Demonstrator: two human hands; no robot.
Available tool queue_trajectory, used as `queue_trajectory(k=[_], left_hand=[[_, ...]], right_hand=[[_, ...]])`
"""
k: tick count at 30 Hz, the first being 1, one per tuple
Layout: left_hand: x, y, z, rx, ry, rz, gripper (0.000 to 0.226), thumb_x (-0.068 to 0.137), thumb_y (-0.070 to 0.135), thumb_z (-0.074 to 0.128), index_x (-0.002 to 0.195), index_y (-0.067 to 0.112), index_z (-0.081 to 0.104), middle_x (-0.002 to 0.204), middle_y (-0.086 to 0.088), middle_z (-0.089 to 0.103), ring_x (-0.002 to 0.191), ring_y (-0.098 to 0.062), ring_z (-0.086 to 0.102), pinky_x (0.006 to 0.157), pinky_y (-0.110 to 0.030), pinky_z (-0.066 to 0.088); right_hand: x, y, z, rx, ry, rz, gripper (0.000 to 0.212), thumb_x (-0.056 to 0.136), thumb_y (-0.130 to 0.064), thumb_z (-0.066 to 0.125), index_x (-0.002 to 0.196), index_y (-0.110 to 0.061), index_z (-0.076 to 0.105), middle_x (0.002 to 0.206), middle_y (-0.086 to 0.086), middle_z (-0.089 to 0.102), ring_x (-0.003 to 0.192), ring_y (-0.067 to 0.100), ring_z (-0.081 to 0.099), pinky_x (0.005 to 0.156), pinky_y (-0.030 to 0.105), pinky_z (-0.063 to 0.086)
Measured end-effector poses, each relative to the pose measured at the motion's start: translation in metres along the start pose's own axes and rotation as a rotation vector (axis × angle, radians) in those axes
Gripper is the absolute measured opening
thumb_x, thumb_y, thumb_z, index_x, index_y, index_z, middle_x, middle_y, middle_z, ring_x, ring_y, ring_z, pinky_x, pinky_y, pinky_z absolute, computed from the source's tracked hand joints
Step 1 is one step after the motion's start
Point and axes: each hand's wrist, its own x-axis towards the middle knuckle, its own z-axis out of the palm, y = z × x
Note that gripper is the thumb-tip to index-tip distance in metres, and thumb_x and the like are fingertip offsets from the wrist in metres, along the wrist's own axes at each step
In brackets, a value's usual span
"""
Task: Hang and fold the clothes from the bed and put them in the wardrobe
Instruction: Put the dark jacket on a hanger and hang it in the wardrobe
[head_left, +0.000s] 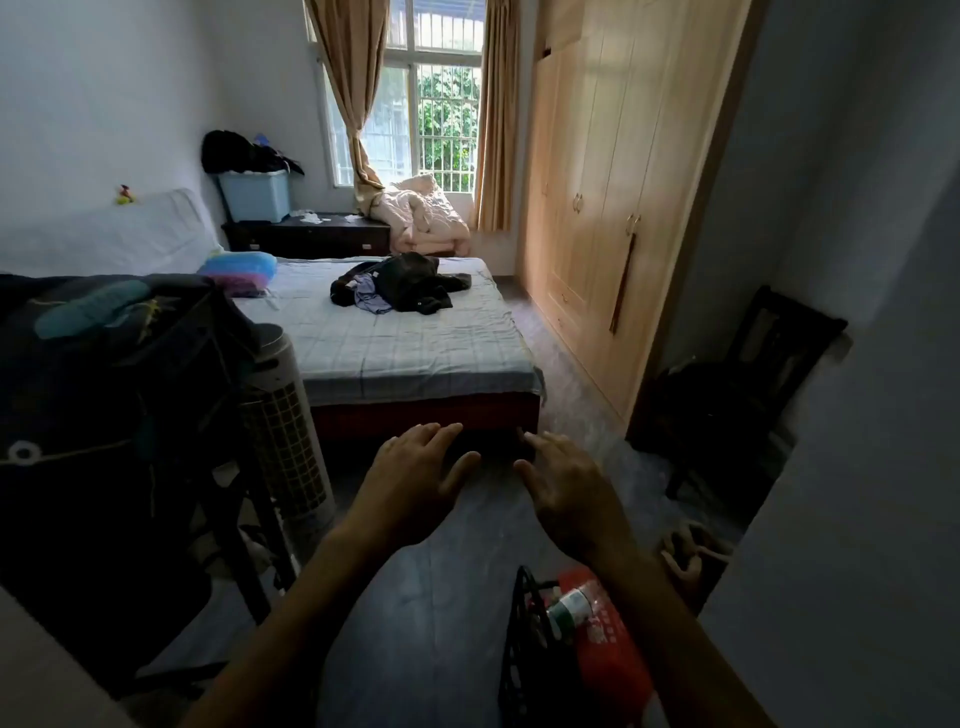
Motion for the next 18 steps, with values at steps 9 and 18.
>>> queue_trajectory(k=[9,18], left_hand=[[0.066,-0.055,0.007,-0.039,0.017,0.022,0.070,0.088,0.062,0.023,0.143,0.021,0.037,0.145,-0.005,0.043,0.134,-0.019,0.037,0.110,-0.038,0.031],[0.129,-0.129,0.009,-0.097,-0.024,0.015,0.059,0.094,0.055,0.034,0.144,0.022,0.036,0.146,-0.005,0.042,0.134,-0.019,0.038,0.109,-0.043,0.034]], right_hand=[[0.071,0.002,0.031,-0.071,0.017,0.044,0.058,0.093,-0.055,0.033,0.142,-0.025,0.041,0.148,0.003,0.042,0.139,0.018,0.031,0.111,0.034,0.023],[0.143,-0.012,0.072,-0.084,-0.012,0.094,0.050,0.098,-0.044,0.043,0.142,-0.023,0.041,0.148,0.002,0.040,0.139,0.018,0.030,0.112,0.035,0.022]])
